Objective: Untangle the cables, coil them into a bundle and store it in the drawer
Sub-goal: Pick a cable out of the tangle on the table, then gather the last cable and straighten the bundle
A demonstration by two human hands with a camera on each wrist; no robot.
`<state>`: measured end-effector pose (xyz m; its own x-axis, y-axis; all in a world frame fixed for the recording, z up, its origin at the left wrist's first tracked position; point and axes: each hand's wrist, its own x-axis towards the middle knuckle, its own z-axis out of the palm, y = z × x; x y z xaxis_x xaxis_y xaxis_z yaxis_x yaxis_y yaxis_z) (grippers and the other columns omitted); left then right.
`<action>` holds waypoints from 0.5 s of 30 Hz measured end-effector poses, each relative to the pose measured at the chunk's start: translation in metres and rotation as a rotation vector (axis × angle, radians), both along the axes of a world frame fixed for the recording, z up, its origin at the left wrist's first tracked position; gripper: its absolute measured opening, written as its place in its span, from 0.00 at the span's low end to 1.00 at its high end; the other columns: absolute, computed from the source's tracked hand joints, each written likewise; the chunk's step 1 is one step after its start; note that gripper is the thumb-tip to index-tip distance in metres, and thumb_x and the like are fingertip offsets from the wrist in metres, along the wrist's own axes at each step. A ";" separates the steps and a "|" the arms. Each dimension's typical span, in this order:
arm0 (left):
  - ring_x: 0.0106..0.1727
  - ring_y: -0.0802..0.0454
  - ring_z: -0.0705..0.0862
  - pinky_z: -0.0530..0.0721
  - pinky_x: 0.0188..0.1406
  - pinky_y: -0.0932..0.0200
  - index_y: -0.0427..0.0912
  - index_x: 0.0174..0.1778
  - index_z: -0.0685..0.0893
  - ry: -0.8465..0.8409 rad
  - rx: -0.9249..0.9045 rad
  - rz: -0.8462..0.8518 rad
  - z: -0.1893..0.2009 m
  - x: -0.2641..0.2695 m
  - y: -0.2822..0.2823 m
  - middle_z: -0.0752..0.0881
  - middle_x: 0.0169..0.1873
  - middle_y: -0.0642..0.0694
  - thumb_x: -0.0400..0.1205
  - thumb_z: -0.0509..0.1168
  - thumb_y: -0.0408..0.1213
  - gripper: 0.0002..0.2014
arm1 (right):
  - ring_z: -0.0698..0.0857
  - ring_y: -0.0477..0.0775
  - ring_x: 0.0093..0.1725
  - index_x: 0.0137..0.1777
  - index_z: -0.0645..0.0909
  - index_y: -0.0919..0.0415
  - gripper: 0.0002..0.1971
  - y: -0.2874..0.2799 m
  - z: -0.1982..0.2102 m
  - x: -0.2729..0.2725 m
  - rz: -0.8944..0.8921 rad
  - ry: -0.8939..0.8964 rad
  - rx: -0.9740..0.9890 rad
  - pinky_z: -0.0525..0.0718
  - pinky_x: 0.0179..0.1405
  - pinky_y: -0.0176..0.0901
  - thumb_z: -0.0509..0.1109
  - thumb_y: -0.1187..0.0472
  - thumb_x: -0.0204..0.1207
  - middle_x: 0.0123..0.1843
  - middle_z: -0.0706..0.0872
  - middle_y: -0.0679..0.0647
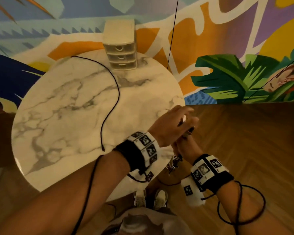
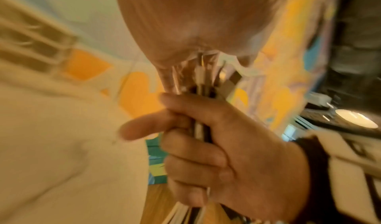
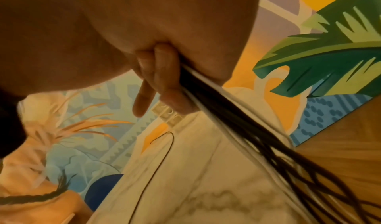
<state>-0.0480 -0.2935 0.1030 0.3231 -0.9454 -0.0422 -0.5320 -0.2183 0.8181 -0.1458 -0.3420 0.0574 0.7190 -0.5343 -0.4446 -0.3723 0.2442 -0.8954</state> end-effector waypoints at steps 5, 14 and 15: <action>0.62 0.42 0.78 0.75 0.59 0.51 0.45 0.65 0.76 -0.489 0.589 0.139 -0.061 0.097 0.076 0.79 0.62 0.43 0.83 0.57 0.51 0.19 | 0.62 0.53 0.19 0.58 0.86 0.61 0.21 -0.004 -0.018 -0.007 0.102 -0.073 0.112 0.85 0.38 0.58 0.50 0.61 0.87 0.18 0.63 0.53; 0.56 0.39 0.84 0.80 0.50 0.54 0.37 0.56 0.83 -0.126 1.011 0.397 -0.139 0.131 0.162 0.86 0.54 0.37 0.80 0.65 0.45 0.15 | 0.62 0.46 0.13 0.57 0.85 0.63 0.25 0.013 -0.046 -0.003 0.205 0.062 0.147 0.68 0.23 0.41 0.44 0.58 0.88 0.13 0.65 0.50; 0.56 0.39 0.84 0.80 0.50 0.55 0.37 0.55 0.83 -0.123 0.966 0.354 -0.134 0.115 0.154 0.86 0.53 0.37 0.80 0.65 0.46 0.16 | 0.63 0.47 0.14 0.55 0.87 0.64 0.25 0.016 -0.048 -0.001 0.176 0.084 0.118 0.68 0.24 0.44 0.45 0.58 0.88 0.13 0.65 0.50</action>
<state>0.0667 -0.1398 -0.0314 0.6295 -0.3762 -0.6799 -0.3779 -0.9127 0.1553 -0.1467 -0.3260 0.0092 0.7540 -0.3448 -0.5591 -0.4907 0.2700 -0.8284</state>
